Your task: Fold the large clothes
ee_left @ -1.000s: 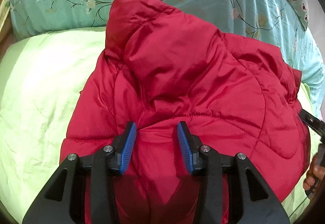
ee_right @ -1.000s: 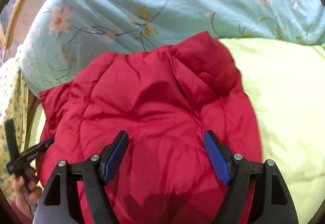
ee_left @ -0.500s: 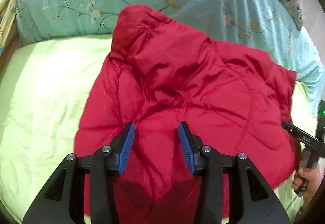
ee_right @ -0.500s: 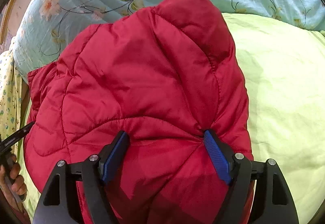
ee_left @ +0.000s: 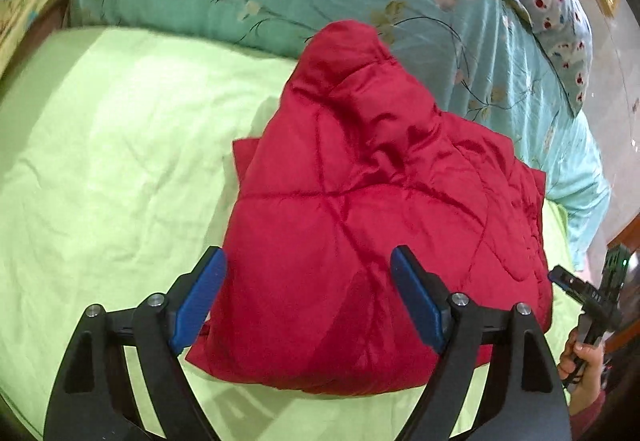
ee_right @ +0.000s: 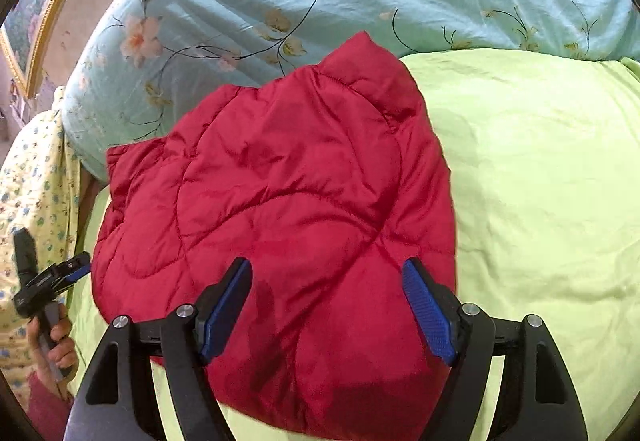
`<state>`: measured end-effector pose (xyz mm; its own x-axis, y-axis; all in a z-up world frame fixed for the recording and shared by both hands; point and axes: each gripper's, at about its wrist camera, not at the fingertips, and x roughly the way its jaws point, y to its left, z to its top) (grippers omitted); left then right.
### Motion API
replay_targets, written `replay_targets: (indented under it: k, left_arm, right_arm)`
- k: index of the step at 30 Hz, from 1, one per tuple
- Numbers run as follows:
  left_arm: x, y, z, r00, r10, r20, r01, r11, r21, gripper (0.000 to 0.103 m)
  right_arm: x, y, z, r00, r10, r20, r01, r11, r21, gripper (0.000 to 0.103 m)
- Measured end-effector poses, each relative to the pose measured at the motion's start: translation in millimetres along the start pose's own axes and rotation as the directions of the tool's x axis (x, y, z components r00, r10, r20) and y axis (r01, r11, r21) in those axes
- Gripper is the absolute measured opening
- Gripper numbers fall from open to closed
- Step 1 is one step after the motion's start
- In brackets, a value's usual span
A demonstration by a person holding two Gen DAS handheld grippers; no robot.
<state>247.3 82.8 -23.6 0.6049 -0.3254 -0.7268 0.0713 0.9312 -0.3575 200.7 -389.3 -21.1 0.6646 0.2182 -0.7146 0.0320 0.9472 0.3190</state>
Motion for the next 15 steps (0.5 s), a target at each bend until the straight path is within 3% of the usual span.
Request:
replay_targets:
  k: [8,15]
  left_arm:
    - [2,30,-3,0.992,-0.127,-0.001,0.127,0.988,-0.083,0.084]
    - [45,32,5,0.974,-0.197,-0.114,0.186,0.977,-0.103,0.085]
  right_arm:
    - [-14,-36,-4,1.0,-0.009,0.008,0.008,0.997,0.082,0.093]
    - [31,-63,2,0.99,0.111,-0.091,-0.092,0.978,0.189,0.095]
